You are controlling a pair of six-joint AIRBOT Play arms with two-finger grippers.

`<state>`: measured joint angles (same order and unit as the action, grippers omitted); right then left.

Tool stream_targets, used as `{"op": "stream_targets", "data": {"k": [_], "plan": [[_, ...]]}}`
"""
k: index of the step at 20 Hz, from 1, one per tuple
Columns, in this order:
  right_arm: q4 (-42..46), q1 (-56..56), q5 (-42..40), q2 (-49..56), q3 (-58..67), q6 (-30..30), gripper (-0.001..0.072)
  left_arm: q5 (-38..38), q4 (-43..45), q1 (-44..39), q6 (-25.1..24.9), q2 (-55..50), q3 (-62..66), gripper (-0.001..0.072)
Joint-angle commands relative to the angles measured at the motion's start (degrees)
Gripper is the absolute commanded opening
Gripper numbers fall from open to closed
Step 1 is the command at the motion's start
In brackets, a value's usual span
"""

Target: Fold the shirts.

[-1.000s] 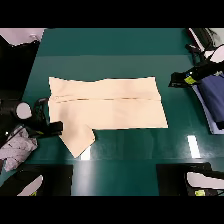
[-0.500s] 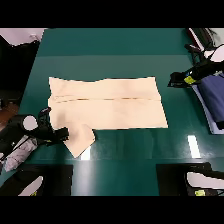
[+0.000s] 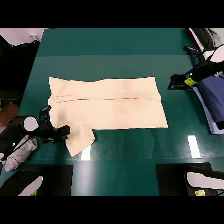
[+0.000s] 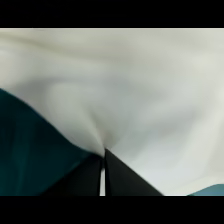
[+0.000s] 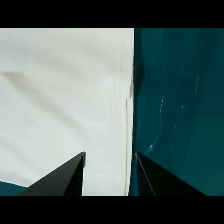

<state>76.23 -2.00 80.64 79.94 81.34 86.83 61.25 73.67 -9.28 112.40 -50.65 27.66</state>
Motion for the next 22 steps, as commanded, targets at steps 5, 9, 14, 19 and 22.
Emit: {"op": "stream_targets", "data": {"k": [5, 9, 14, 19, 22], "plan": [[0.13, -1.16, 0.76, -2.51, -14.95, -2.08, 0.0384, 2.01, -0.35, -0.02, -5.31, 0.07, 6.25, 0.0025], [-0.22, -2.21, -1.79, -2.51, -24.26, -3.43, 0.039, 2.25, -0.35, -0.02, -6.43, 0.11, 8.07, 0.0025], [-0.24, -1.16, -4.7, -2.51, -31.34, -3.58, 0.039, 2.36, -0.39, -0.02, -6.99, 0.11, 8.04, 0.0025], [-0.17, 1.4, -6.95, -2.62, -32.44, -3.58, 0.0214, 2.99, -0.44, -0.02, -7.04, 0.13, 8.04, 0.0025], [0.44, 1.99, -7.41, -4.46, -32.41, -3.82, 0.0016, 4.72, -0.44, -0.02, -7.93, 0.13, 8.35, 0.0025]]}}
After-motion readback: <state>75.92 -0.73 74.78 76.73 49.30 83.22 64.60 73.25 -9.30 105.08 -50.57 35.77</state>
